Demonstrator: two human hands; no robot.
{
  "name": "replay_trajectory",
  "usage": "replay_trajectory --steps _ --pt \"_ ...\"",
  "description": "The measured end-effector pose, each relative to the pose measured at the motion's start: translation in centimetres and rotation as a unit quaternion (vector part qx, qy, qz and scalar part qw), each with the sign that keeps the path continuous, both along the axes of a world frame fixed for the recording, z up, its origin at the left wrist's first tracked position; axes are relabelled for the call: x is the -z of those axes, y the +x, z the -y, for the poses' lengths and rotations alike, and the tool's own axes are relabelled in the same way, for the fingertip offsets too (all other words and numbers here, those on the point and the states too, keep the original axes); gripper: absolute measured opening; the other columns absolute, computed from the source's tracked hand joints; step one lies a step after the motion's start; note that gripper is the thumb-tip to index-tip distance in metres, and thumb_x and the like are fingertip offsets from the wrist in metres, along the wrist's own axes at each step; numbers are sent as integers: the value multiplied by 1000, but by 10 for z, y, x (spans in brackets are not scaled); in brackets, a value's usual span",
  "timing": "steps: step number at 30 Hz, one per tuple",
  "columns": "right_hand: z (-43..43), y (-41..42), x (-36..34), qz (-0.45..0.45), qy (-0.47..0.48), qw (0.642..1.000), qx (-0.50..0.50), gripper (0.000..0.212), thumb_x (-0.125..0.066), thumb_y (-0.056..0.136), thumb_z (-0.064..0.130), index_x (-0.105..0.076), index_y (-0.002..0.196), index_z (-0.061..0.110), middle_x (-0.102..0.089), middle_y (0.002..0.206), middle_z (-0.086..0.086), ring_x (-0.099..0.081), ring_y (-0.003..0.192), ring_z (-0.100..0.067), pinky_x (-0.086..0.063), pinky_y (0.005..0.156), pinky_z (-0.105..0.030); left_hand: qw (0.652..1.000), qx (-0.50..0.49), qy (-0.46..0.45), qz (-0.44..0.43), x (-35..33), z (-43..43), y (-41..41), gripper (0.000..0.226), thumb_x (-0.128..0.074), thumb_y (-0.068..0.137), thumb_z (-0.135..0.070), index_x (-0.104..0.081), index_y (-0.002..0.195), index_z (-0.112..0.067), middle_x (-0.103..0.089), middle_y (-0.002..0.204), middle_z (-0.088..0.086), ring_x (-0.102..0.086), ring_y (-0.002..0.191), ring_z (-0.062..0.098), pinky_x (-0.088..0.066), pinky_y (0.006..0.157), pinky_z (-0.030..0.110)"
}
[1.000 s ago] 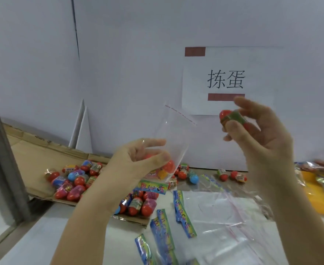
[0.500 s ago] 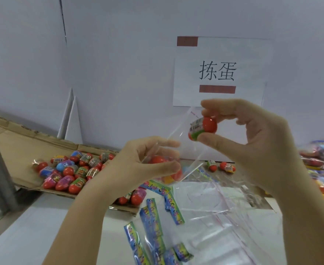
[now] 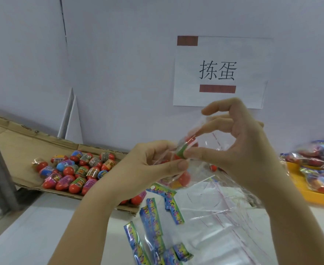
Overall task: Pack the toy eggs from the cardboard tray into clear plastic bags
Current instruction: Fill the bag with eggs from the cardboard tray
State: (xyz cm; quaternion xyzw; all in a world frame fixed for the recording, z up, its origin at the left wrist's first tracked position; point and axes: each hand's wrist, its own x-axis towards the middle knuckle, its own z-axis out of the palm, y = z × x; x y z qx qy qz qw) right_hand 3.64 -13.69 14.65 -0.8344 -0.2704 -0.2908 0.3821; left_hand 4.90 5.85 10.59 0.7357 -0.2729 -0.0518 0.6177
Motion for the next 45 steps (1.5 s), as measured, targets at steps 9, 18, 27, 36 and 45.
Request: replay_trajectory --steps 9,18,27,36,45 --pt "-1 4 9 -19 -15 999 -24 62 -71 67 57 -33 116 56 -65 90 38 -46 118 4 -21 102 -18 998 -43 -43 13 0 2 0 33 -77 66 -36 -74 99 -31 -77 94 3 -74 85 25 -60 74 34" --pt "-11 32 23 106 218 959 -146 37 -52 92 19 -40 125 33 -65 115 18 -62 110 -15 -46 96 -49 980 -166 -99 53 -7 -19 -1 28 -73 52 -46 -74 80 -48 -77 86 -7 -75 75 13 -56 59 18" --pt "-41 107 129 -203 -215 954 42 61 -42 97 7 -27 149 33 -17 159 2 -17 145 -21 -23 115 -38 942 -292 -163 39 -10 -38 0 18 -70 56 -44 -74 74 -44 -75 78 -15 -72 74 3 -54 53 16" --pt "-65 103 156 -29 -380 898 218 30 -66 77 16 -59 106 16 -56 106 -6 -54 103 -27 -36 97 -48 927 -322 -191 -26 -4 0 10 33 -69 57 -43 -69 86 -27 -74 70 -12 -70 61 2 -51 47 15" --pt "-51 101 129 -76 -113 982 131 32 -51 95 17 -51 127 20 -54 110 -5 -55 84 -15 -44 82 -31 947 -282 -150 17 -1 3 8 43 -69 58 -48 -70 97 -29 -76 80 -7 -71 70 2 -54 54 16"
